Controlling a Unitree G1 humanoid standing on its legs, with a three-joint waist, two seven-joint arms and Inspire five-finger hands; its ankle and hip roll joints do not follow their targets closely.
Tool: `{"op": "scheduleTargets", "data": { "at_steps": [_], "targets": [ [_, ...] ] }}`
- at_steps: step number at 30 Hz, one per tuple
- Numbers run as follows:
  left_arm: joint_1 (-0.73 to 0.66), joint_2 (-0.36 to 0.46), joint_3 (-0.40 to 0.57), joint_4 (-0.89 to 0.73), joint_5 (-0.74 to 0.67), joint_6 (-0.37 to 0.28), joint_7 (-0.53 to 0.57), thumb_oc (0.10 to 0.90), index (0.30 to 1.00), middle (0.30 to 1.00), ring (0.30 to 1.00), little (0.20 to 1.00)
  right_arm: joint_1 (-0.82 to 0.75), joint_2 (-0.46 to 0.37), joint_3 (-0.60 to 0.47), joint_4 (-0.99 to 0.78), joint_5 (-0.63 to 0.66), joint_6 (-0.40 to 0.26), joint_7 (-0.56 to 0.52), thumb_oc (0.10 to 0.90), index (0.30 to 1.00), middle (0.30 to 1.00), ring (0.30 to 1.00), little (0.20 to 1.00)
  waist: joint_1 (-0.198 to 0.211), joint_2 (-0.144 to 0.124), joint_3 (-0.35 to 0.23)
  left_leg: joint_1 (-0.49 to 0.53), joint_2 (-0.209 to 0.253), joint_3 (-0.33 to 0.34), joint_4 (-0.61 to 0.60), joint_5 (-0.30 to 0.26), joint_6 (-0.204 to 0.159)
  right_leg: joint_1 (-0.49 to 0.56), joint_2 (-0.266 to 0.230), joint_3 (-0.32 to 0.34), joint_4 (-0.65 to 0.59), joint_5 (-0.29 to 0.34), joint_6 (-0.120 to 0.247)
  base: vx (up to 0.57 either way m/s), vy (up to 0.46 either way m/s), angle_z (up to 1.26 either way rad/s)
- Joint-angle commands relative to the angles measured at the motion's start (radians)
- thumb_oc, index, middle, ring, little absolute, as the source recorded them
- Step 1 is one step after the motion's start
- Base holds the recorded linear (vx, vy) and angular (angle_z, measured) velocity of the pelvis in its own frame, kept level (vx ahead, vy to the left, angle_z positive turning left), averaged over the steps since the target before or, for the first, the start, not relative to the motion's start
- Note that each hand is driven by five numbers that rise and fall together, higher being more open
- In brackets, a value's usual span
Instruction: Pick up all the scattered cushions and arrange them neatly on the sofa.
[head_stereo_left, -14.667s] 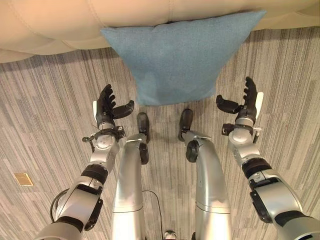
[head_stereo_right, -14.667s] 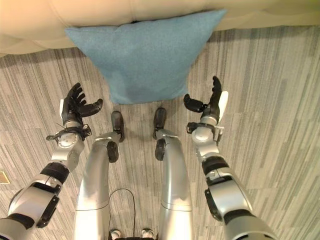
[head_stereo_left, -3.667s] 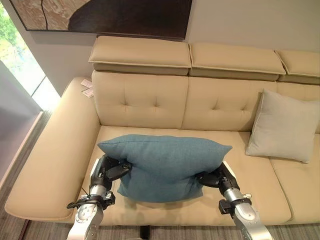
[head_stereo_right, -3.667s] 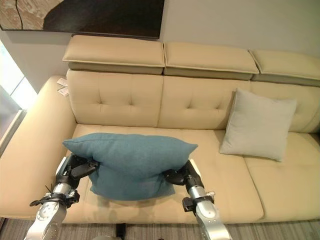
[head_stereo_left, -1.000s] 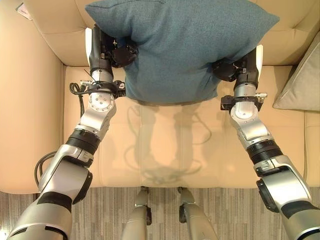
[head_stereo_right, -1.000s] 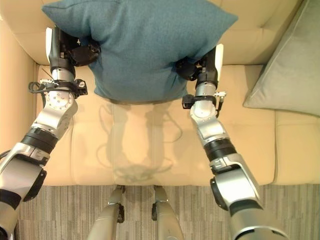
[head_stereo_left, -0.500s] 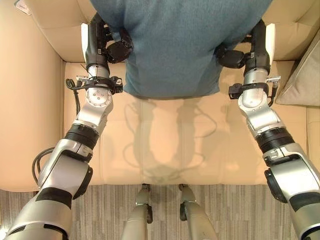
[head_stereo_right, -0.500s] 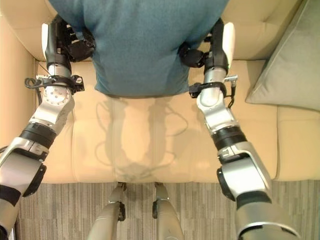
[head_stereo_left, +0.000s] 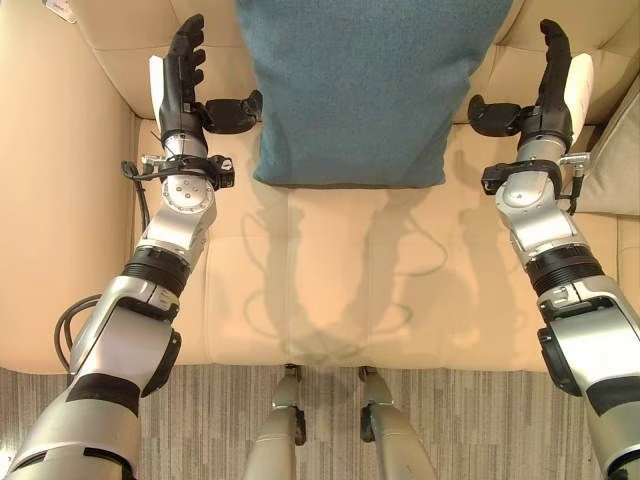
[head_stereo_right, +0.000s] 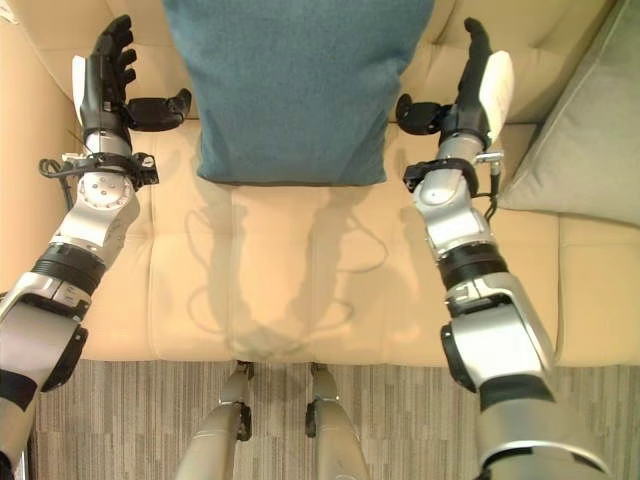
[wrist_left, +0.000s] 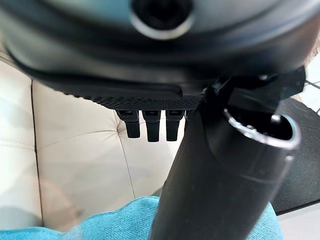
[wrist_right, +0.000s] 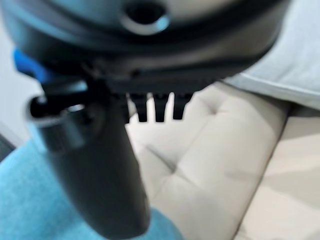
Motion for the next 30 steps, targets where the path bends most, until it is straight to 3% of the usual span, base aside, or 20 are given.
{"op": "scheduleTargets", "data": {
  "at_steps": [1,3,4,12,17,22,30],
  "targets": [
    [-0.064,0.079,0.062,-0.027,0.025,-0.074,0.044,0.800,0.900,0.900,0.900,0.900,-0.045,-0.040,-0.106,-0.058,-0.018,-0.044,-0.137,0.800,0.900,0.900,0.900,0.900,0.008,-0.024,-0.071,0.071,-0.044,0.000,0.001,-0.162,-0.043,0.048,0.012,-0.003,0.003,-0.083,0.094,0.00,0.000,0.00],
    [0.129,0.087,0.173,-0.247,0.050,-0.123,0.041,0.800,0.900,0.900,0.900,0.900,0.143,-0.063,-0.222,-0.188,-0.045,-0.067,-0.127,0.800,0.900,0.900,0.900,0.900,0.009,-0.029,-0.078,0.076,-0.047,-0.001,0.001,-0.162,-0.038,0.051,0.009,-0.006,0.003,-0.081,0.089,0.04,0.015,0.01],
    [0.340,0.047,0.257,-0.424,0.099,-0.129,0.019,0.800,0.900,0.900,0.900,0.900,0.370,-0.036,-0.327,-0.332,-0.105,-0.085,-0.090,0.800,0.900,0.900,0.900,0.900,0.006,-0.034,-0.096,0.100,-0.044,-0.001,0.001,-0.175,-0.035,0.074,0.009,-0.007,0.003,-0.090,0.085,0.08,0.010,0.04],
    [0.763,-0.088,0.399,-0.680,0.174,-0.113,-0.089,0.800,0.900,0.900,0.900,0.900,0.807,0.124,-0.484,-0.559,-0.162,-0.163,0.059,0.800,0.900,0.900,0.900,0.900,0.001,-0.050,-0.119,0.152,-0.034,0.007,0.001,-0.196,-0.027,0.130,0.007,-0.016,0.003,-0.107,0.078,0.03,0.004,0.00],
    [0.966,-0.130,0.438,-0.688,0.191,-0.083,-0.156,0.800,0.900,0.900,0.900,0.900,0.979,0.172,-0.504,-0.592,-0.172,-0.177,0.134,0.800,0.900,0.900,0.900,0.900,-0.001,-0.058,-0.116,0.215,-0.024,0.016,0.001,-0.206,-0.024,0.194,0.007,-0.016,0.003,-0.119,0.077,0.02,0.002,-0.08],
    [1.172,-0.176,0.447,-0.533,0.205,-0.025,-0.231,0.800,0.900,0.900,0.900,0.900,1.144,0.217,-0.480,-0.517,-0.167,-0.170,0.226,0.800,0.900,0.900,0.900,0.900,-0.006,-0.063,-0.108,0.322,-0.017,0.034,0.001,-0.221,-0.017,0.293,0.009,-0.022,0.003,-0.133,0.078,0.01,0.021,-0.03],
    [1.315,-0.226,0.426,-0.333,0.254,0.027,-0.276,0.800,0.900,0.900,0.900,0.900,1.247,0.232,-0.414,-0.387,-0.198,-0.146,0.291,0.800,0.900,0.900,0.900,0.900,-0.008,-0.059,-0.132,0.426,-0.013,0.058,0.001,-0.236,0.001,0.385,0.009,-0.016,0.003,-0.139,0.077,0.00,0.019,-0.04]
  ]
}}
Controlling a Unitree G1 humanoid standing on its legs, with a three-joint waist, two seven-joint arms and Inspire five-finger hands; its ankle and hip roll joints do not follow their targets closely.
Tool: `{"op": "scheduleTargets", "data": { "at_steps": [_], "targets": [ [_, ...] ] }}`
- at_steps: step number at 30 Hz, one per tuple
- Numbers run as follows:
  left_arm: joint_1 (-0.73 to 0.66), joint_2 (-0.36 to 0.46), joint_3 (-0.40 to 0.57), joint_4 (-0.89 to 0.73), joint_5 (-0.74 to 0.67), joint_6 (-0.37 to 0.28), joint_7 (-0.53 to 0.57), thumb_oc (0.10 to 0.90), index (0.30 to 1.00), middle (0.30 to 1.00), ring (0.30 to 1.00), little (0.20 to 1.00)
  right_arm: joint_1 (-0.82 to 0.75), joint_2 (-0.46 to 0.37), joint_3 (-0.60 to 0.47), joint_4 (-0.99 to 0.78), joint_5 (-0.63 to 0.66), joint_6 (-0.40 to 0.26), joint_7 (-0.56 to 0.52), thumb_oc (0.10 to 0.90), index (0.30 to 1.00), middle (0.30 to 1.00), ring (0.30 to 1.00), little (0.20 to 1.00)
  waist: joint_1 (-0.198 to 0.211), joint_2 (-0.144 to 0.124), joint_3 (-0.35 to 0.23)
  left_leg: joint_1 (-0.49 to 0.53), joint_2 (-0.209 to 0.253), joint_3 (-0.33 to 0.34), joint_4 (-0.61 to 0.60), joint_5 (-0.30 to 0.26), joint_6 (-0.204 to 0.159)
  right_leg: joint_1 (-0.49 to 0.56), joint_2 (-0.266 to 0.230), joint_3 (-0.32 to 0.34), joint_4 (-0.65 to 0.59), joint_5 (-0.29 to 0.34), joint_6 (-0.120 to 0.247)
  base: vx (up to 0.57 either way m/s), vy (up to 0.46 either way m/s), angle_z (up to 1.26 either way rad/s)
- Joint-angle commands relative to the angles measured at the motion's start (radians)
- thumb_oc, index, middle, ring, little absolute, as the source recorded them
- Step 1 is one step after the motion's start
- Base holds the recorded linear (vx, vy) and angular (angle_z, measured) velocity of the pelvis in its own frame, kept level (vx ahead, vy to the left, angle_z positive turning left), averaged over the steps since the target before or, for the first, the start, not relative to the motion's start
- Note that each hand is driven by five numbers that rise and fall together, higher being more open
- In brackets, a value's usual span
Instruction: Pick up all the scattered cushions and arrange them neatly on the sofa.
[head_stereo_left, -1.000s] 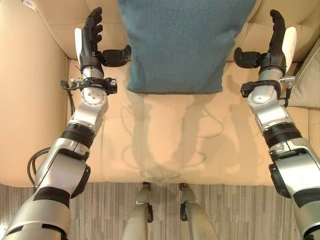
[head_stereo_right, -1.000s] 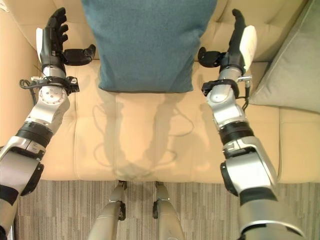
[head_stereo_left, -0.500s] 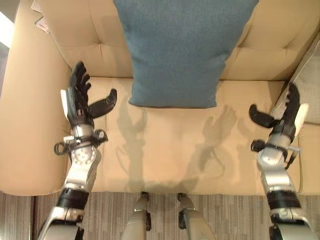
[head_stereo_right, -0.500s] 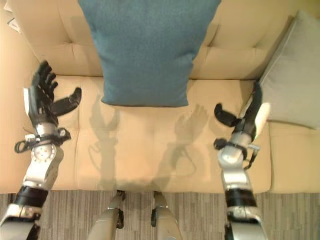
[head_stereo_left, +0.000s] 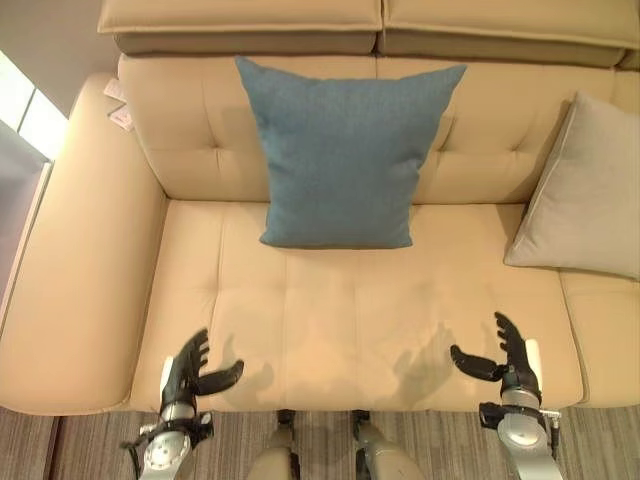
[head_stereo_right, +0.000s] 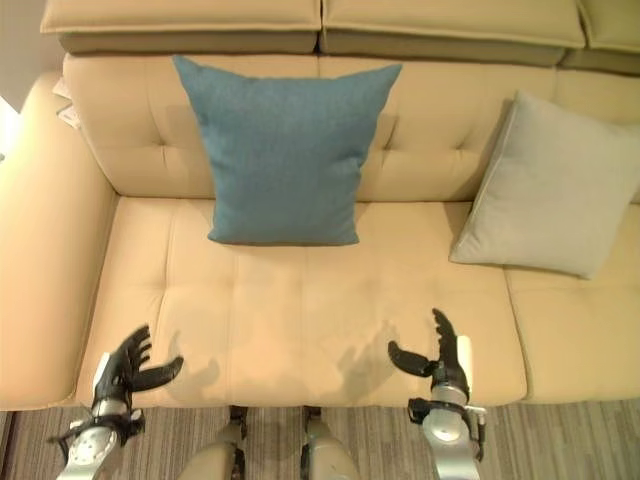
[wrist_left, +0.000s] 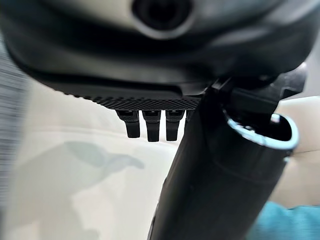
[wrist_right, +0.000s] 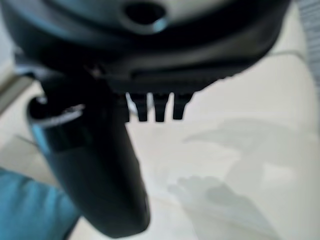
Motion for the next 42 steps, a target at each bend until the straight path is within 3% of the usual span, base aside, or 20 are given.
{"op": "scheduleTargets", "data": {
  "at_steps": [1,12,17,20,24,26,30,31,32,35,37,39,42],
  "targets": [
    [-0.016,0.020,0.007,0.072,0.101,-0.032,-0.021,0.800,0.900,0.900,0.900,0.900,0.006,-0.052,0.032,0.051,-0.055,-0.050,0.017,0.800,0.900,0.900,0.900,0.900,0.002,-0.029,-0.120,0.090,-0.029,0.037,0.002,-0.120,0.008,0.064,-0.001,-0.029,0.005,-0.076,0.042,0.00,0.010,-0.13],
    [-0.079,-0.004,-0.057,0.467,0.250,-0.006,0.005,0.800,0.900,0.900,0.900,0.900,-0.029,-0.066,0.192,0.337,-0.118,-0.029,0.051,0.800,0.900,0.900,0.900,0.900,0.011,-0.041,-0.163,0.203,-0.018,0.049,0.002,-0.143,0.004,0.175,0.016,-0.016,0.005,-0.103,0.032,-0.01,-0.012,-0.09],
    [-0.079,-0.004,-0.057,0.468,0.250,-0.007,0.006,0.800,0.900,0.900,0.900,0.900,-0.030,-0.066,0.192,0.338,-0.118,-0.029,0.051,0.800,0.900,0.900,0.900,0.900,0.011,-0.041,-0.162,0.204,-0.018,0.049,0.002,-0.143,0.004,0.176,0.016,-0.016,0.005,-0.103,0.032,0.00,0.000,-0.01],
    [-0.123,-0.015,-0.072,0.597,0.274,0.005,0.009,0.800,0.900,0.900,0.900,0.900,-0.055,-0.040,0.236,0.471,-0.113,-0.012,0.057,0.800,0.900,0.900,0.900,0.900,0.012,-0.043,-0.159,0.217,0.001,0.049,0.002,-0.134,-0.006,0.188,0.030,-0.011,0.005,-0.117,0.021,-0.11,-0.147,0.01],
    [-0.161,-0.025,-0.093,0.625,0.276,0.011,0.021,0.800,0.900,0.900,0.900,0.900,-0.089,-0.024,0.257,0.535,-0.092,-0.002,0.042,0.800,0.900,0.900,0.900,0.900,0.015,-0.056,-0.110,0.121,0.015,0.046,0.149,-0.139,-0.020,0.174,0.020,-0.023,0.005,-0.118,0.007,-0.22,-0.080,0.20],
    [-0.174,-0.032,-0.096,0.634,0.272,0.011,0.020,0.800,0.900,0.900,0.900,0.900,-0.107,-0.024,0.270,0.569,-0.095,0.006,0.043,0.800,0.900,0.900,0.900,0.900,0.019,-0.072,-0.093,0.102,0.002,0.034,0.246,-0.199,-0.019,0.158,0.003,-0.027,0.005,-0.103,0.004,-0.18,-0.015,0.20],
    [-0.174,-0.032,-0.096,0.634,0.272,0.011,0.020,0.800,0.900,0.900,0.900,0.900,-0.107,-0.024,0.270,0.569,-0.095,0.006,0.043,0.800,0.900,0.900,0.900,0.900,0.018,-0.072,-0.093,0.102,0.002,0.034,0.246,-0.199,-0.019,0.158,0.003,-0.027,0.005,-0.103,0.004,-0.04,0.000,-0.02],
    [-0.172,-0.037,-0.097,0.638,0.271,0.013,0.018,0.800,0.900,0.900,0.900,0.900,-0.109,-0.024,0.271,0.578,-0.098,0.009,0.043,0.800,0.900,0.900,0.900,0.900,0.018,-0.079,-0.095,0.107,-0.004,0.026,0.280,-0.213,-0.016,0.149,-0.006,-0.029,0.005,-0.097,0.004,-0.22,0.094,-0.08],
    [-0.168,-0.056,-0.095,0.649,0.264,0.015,0.012,0.800,0.900,0.900,0.900,0.900,-0.111,-0.028,0.271,0.606,-0.112,0.018,0.044,0.800,0.900,0.900,0.900,0.900,0.003,-0.073,-0.110,0.176,0.005,-0.016,0.425,-0.244,-0.016,0.121,-0.011,-0.037,0.005,-0.072,0.003,-0.28,0.189,0.03],
    [-0.167,-0.064,-0.108,0.639,0.261,0.014,0.010,0.800,0.900,0.900,0.900,0.900,-0.118,-0.020,0.267,0.663,-0.110,0.025,0.046,0.800,0.900,0.900,0.900,0.900,-0.036,-0.033,-0.136,0.331,0.010,-0.044,0.243,-0.271,-0.026,0.065,-0.002,-0.047,0.005,-0.019,0.025,-0.21,0.221,-0.16],
    [-0.169,-0.064,-0.110,0.640,0.262,0.014,0.009,0.800,0.900,0.900,0.900,0.900,-0.121,-0.019,0.266,0.673,-0.113,0.030,0.049,0.800,0.900,0.900,0.900,0.900,-0.039,-0.032,-0.138,0.340,0.005,-0.043,0.215,-0.285,-0.021,0.056,-0.006,-0.048,0.005,-0.009,0.029,-0.19,0.161,0.16],
    [-0.186,-0.058,-0.107,0.642,0.254,0.012,0.013,0.800,0.900,0.900,0.900,0.900,-0.133,-0.014,0.266,0.686,-0.117,0.040,0.042,0.800,0.900,0.900,0.900,0.900,-0.042,-0.036,-0.127,0.353,-0.020,-0.027,0.146,-0.336,0.004,0.014,-0.031,-0.052,0.009,0.026,0.051,-0.31,0.197,0.40],
    [-0.197,-0.055,-0.101,0.641,0.242,0.006,0.022,0.800,0.900,0.900,0.900,0.900,-0.155,-0.005,0.274,0.692,-0.126,0.054,0.041,0.800,0.900,0.900,0.900,0.900,-0.023,-0.052,-0.096,0.327,-0.074,-0.044,0.146,-0.350,0.033,-0.026,-0.066,-0.066,0.016,0.055,0.082,-0.31,0.150,-0.17]
  ]
}}
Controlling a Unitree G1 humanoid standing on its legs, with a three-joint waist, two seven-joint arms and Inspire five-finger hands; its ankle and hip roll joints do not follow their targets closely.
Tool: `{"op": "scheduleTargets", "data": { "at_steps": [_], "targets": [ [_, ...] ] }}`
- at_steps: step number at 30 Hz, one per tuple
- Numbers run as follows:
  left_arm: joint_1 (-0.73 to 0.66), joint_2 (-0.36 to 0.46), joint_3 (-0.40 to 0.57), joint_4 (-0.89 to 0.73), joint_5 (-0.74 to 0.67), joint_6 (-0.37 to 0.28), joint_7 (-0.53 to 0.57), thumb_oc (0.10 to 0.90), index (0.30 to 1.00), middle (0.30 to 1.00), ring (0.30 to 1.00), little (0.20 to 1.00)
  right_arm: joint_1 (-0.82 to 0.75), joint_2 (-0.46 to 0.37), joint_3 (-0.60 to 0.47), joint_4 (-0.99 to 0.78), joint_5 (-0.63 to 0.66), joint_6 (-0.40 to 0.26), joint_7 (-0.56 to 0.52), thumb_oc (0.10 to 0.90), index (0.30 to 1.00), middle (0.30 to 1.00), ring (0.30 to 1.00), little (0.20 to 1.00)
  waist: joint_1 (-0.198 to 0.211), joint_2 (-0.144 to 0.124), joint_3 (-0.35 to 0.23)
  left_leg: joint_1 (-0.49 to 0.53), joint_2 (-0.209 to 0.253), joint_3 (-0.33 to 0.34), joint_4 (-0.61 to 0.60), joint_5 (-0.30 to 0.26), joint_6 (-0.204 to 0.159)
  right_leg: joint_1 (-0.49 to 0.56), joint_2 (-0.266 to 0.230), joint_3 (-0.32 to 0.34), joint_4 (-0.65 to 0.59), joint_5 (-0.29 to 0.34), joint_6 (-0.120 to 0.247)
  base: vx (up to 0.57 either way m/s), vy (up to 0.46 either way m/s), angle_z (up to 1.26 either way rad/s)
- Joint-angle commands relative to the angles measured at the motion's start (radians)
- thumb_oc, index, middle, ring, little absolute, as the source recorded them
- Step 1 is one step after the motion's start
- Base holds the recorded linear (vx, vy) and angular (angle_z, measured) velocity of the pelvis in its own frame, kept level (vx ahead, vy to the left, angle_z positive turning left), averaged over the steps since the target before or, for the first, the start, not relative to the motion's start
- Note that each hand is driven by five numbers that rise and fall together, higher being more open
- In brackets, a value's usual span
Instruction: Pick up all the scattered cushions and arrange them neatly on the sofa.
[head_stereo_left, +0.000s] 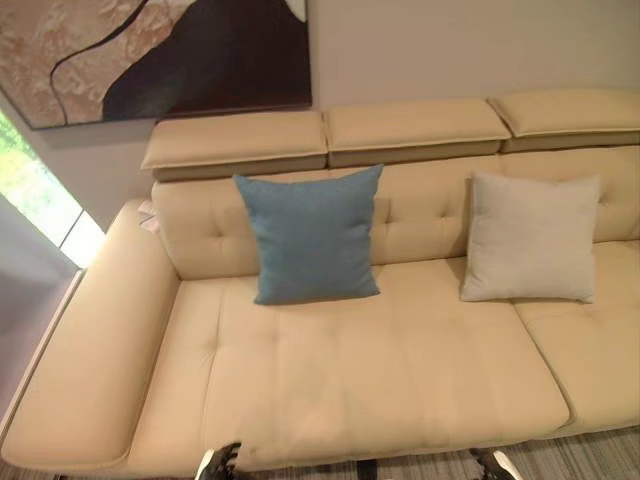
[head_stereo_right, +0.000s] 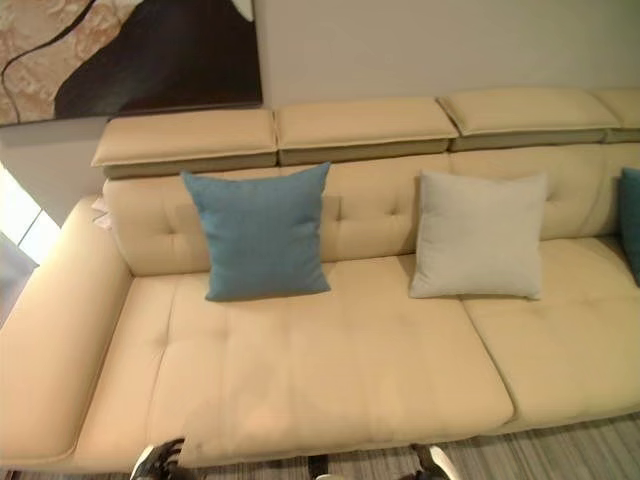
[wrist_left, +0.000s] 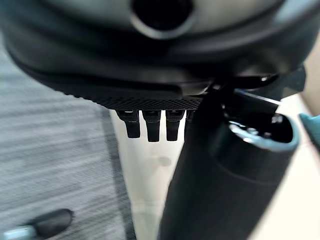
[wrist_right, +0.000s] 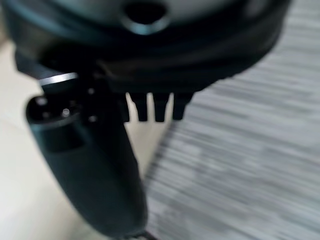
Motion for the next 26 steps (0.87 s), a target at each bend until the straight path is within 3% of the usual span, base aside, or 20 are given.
{"op": "scheduleTargets", "data": {
  "at_steps": [1,5,6,7,8,11,14,15,16,26],
  "targets": [
    [0.042,0.052,0.011,-0.022,-0.013,-0.025,0.023,0.800,0.900,0.900,0.900,0.900,-0.071,-0.013,0.018,-0.011,-0.031,-0.010,-0.024,0.800,0.900,0.900,0.900,0.900,0.041,-0.020,0.024,0.026,-0.034,-0.024,0.022,-0.087,0.016,-0.052,-0.034,-0.021,-0.007,-0.050,0.166,-0.18,0.082,-0.22],
    [0.031,0.061,0.021,-0.013,-0.024,-0.023,0.026,0.800,0.900,0.900,0.900,0.900,-0.090,-0.008,0.017,-0.024,-0.027,-0.004,-0.018,0.800,0.900,0.900,0.900,0.900,0.038,-0.015,0.056,-0.005,-0.044,-0.031,0.017,-0.055,0.035,-0.102,-0.050,0.017,0.071,-0.061,0.181,-0.30,0.098,-0.14],
    [0.027,0.071,0.018,-0.014,-0.023,-0.020,0.031,0.800,0.900,0.900,0.900,0.900,-0.091,-0.010,0.020,-0.023,-0.016,-0.005,-0.017,0.800,0.900,0.900,0.900,0.900,0.051,-0.009,0.068,-0.041,-0.049,-0.022,0.031,-0.034,0.050,-0.088,-0.037,0.032,0.171,-0.115,0.157,-0.34,0.105,-0.02],
    [0.026,0.072,0.019,-0.014,-0.023,-0.020,0.031,0.800,0.900,0.900,0.900,0.900,-0.092,-0.010,0.020,-0.023,-0.016,-0.005,-0.017,0.800,0.900,0.900,0.900,0.900,0.050,-0.011,0.067,-0.044,-0.052,-0.022,0.031,-0.031,0.051,-0.091,-0.039,0.033,0.171,-0.114,0.158,-0.40,0.123,-0.16],
    [0.028,0.075,0.020,-0.010,-0.028,-0.012,0.034,0.800,0.900,0.900,0.900,0.900,-0.090,-0.009,0.019,-0.010,-0.004,-0.005,-0.017,0.800,0.900,0.900,0.900,0.900,0.072,-0.001,0.063,-0.067,-0.047,-0.023,0.027,-0.007,0.064,-0.053,-0.025,0.018,0.278,-0.179,0.126,-0.23,0.059,-0.14],
    [0.032,0.080,0.027,0.012,-0.025,0.002,0.031,0.800,0.900,0.900,0.900,0.900,-0.083,0.001,0.015,0.016,0.010,-0.006,-0.009,0.800,0.900,0.900,0.900,0.900,0.095,0.006,0.036,-0.083,-0.032,-0.024,-0.004,0.025,0.070,0.011,0.001,0.029,0.389,-0.252,0.111,-0.17,0.005,-0.03],
    [0.040,0.081,0.032,0.021,-0.026,0.004,0.030,0.800,0.900,0.900,0.900,0.900,-0.079,0.011,0.007,0.022,0.017,-0.008,-0.013,0.800,0.900,0.900,0.900,0.900,0.119,-0.005,0.013,-0.096,-0.030,-0.014,-0.021,0.038,0.061,0.087,-0.009,0.009,0.334,-0.273,0.103,-0.04,-0.079,0.02],
    [0.041,0.075,0.034,0.028,-0.027,0.005,0.035,0.800,0.900,0.900,0.900,0.900,-0.081,0.016,0.003,0.024,0.024,-0.002,-0.014,0.800,0.900,0.900,0.900,0.900,0.127,-0.024,-0.013,-0.104,-0.034,-0.002,-0.033,0.051,0.050,0.144,-0.007,0.005,0.220,-0.275,0.111,0.02,-0.177,-0.20],
    [0.045,0.071,0.035,0.031,-0.029,0.004,0.038,0.800,0.900,0.900,0.900,0.900,-0.081,0.015,0.003,0.025,0.028,-0.003,-0.018,0.800,0.900,0.900,0.900,0.900,0.129,-0.028,-0.025,-0.102,-0.032,0.003,-0.042,0.053,0.046,0.156,-0.002,0.006,0.175,-0.273,0.112,0.02,-0.131,-0.15],
    [0.039,0.056,0.027,0.054,-0.035,0.012,0.028,0.800,0.900,0.900,0.900,0.900,-0.083,0.014,0.006,0.064,0.041,0.005,-0.020,0.800,0.900,0.900,0.900,0.900,0.118,-0.029,-0.047,-0.068,-0.012,0.011,-0.112,0.098,0.017,0.226,0.032,0.019,0.003,-0.233,0.104,-0.01,-0.067,-0.08]
  ]
}}
